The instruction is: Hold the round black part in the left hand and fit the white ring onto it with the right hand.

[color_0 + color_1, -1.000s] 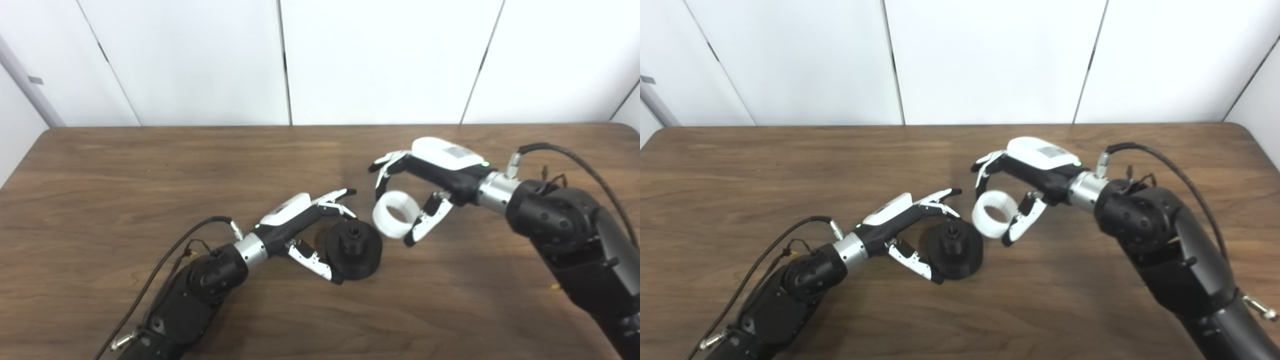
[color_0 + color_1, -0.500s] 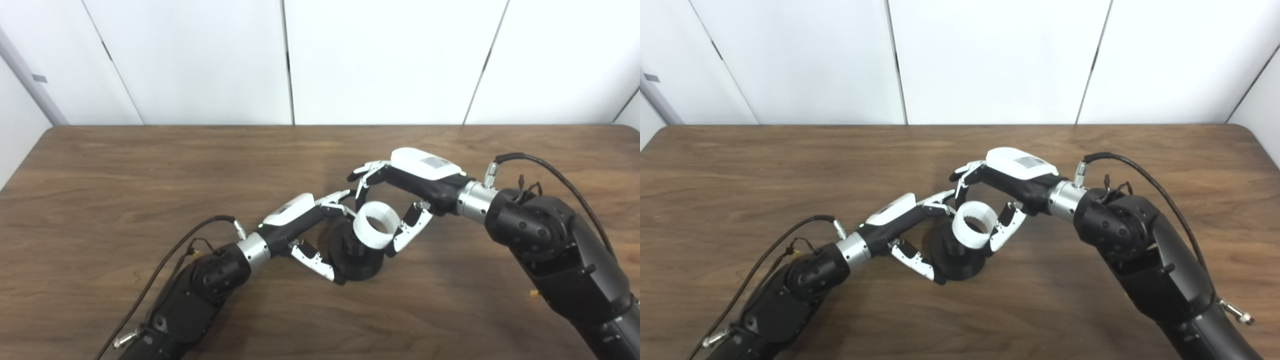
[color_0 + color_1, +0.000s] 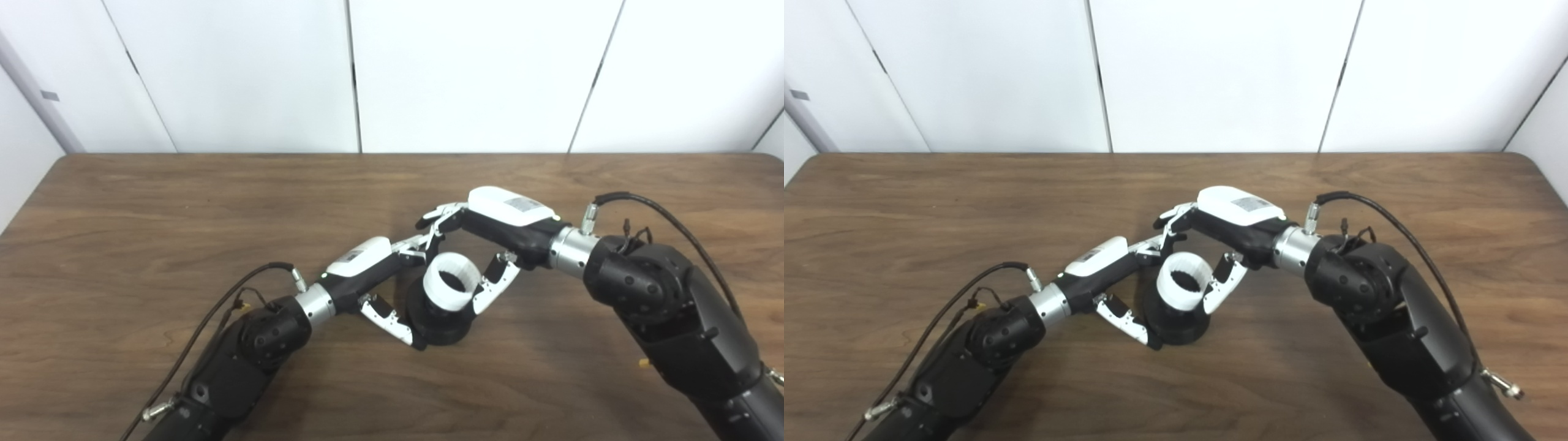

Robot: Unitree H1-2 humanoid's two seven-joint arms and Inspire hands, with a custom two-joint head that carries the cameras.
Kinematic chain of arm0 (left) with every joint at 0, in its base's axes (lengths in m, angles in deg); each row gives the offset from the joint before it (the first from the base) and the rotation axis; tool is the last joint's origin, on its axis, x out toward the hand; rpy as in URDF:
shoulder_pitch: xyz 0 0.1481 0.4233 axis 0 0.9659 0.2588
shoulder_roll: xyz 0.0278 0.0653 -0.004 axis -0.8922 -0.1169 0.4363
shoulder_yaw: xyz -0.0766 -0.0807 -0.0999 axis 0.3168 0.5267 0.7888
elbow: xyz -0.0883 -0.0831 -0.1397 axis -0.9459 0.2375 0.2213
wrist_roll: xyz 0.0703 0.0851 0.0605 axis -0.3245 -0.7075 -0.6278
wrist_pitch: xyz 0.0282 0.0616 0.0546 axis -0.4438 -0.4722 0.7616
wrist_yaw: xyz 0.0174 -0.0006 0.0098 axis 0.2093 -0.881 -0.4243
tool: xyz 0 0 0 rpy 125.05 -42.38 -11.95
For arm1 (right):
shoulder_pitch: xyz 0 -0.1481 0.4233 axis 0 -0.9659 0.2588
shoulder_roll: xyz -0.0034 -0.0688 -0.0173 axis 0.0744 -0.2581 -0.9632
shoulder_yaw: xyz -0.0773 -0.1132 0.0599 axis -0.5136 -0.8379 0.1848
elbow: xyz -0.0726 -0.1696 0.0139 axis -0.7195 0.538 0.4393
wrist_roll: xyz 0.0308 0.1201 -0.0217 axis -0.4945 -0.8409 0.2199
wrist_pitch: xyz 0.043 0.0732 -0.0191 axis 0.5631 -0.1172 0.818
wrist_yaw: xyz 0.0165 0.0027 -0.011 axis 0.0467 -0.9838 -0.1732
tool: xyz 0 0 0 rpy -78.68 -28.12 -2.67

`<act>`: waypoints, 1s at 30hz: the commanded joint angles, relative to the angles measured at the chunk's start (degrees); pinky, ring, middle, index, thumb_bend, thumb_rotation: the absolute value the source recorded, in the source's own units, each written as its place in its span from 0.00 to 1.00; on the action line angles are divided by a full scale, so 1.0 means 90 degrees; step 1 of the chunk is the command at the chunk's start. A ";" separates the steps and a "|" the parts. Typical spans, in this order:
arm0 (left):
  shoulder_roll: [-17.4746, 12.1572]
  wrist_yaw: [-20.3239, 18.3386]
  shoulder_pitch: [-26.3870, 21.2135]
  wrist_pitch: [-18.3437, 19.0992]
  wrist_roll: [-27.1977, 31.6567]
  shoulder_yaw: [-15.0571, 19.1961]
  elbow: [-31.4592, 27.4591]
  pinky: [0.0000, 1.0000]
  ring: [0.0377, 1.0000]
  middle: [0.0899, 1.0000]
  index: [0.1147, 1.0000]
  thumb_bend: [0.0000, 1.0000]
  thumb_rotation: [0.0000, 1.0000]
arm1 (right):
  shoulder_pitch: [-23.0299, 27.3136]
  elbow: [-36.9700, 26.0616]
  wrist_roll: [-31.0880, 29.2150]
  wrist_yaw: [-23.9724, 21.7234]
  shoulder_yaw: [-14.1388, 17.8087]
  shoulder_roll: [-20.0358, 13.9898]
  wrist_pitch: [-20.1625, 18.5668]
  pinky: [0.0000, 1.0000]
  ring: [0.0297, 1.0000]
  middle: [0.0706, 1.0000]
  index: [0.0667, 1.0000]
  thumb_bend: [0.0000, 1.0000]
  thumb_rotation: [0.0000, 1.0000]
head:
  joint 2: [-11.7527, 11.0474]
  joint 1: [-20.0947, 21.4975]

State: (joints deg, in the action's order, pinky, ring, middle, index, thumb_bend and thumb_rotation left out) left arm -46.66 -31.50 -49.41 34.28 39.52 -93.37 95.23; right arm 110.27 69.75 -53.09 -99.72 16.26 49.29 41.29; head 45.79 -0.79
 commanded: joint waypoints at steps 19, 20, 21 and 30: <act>-0.0039 -0.0531 0.0190 0.0346 -0.0163 -0.0282 0.0167 0.89 1.00 1.00 0.42 0.52 0.07 | 0.0108 0.0335 0.0198 0.0163 -0.0183 0.0221 0.0260 0.86 0.88 0.84 0.44 0.52 0.14 | 0.0075 -0.0055; -0.0033 -0.0515 0.0202 0.0351 -0.0167 -0.0277 0.0141 0.89 1.00 1.00 0.42 0.52 0.07 | 0.0093 0.0395 0.0225 0.0190 -0.0211 0.0236 0.0296 0.86 0.88 0.84 0.44 0.52 0.14 | 0.0087 -0.0079; -0.0029 -0.0501 0.0211 0.0354 -0.0171 -0.0273 0.0124 0.89 1.00 1.00 0.42 0.52 0.07 | 0.0083 0.0439 0.0243 0.0213 -0.0231 0.0246 0.0323 0.85 0.88 0.84 0.44 0.52 0.14 | 0.0087 -0.0079; -0.0023 -0.0474 0.0240 0.0380 -0.0159 -0.0262 0.0047 0.90 1.00 1.00 0.42 0.52 0.07 | -0.0032 0.0996 0.0379 0.0518 -0.0355 0.0324 0.0595 0.82 0.87 0.82 0.44 0.52 0.14 | 0.0102 -0.0108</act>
State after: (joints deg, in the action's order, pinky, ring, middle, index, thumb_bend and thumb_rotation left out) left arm -47.01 -31.41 -49.36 34.89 39.48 -93.46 94.88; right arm 109.66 76.94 -50.86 -95.53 13.92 51.71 46.23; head 46.67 -1.76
